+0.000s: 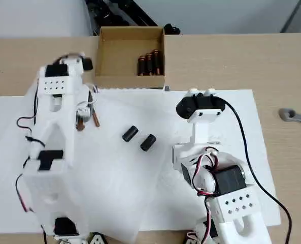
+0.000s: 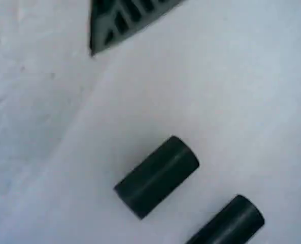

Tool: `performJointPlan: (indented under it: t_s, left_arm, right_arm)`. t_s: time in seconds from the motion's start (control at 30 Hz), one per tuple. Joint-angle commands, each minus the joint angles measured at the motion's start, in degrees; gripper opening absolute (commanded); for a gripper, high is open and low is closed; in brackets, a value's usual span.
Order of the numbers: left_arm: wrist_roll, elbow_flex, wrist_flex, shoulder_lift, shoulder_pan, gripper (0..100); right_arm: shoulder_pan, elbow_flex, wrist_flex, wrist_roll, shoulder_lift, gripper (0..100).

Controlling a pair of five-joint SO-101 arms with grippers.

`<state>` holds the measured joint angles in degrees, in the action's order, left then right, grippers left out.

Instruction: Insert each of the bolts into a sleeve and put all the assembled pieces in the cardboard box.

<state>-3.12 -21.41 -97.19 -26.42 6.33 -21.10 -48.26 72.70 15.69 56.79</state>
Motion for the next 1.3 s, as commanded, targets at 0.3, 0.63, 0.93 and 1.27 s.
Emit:
performJointPlan:
  t_s: [0.3, 0.63, 0.93, 1.27]
  left_arm:
    - [26.20, 19.91, -3.25, 20.92, -2.90, 1]
    - [52.40, 35.03, -3.16, 36.66, -2.90, 1]
    - [73.58, 42.33, -1.93, 40.79, 0.35, 1]
    - [75.78, 50.59, 13.01, 32.53, 5.54, 1]
  right_arm:
    - [0.04, 0.35, -0.22, 0.44, -0.57, 16.5]
    - [0.04, 0.35, -0.31, 0.44, -0.66, 16.5]
    - [-0.04, 0.35, 0.22, 0.62, -0.22, 16.5]
    - [-0.22, 0.35, 0.22, 0.70, -0.22, 16.5]
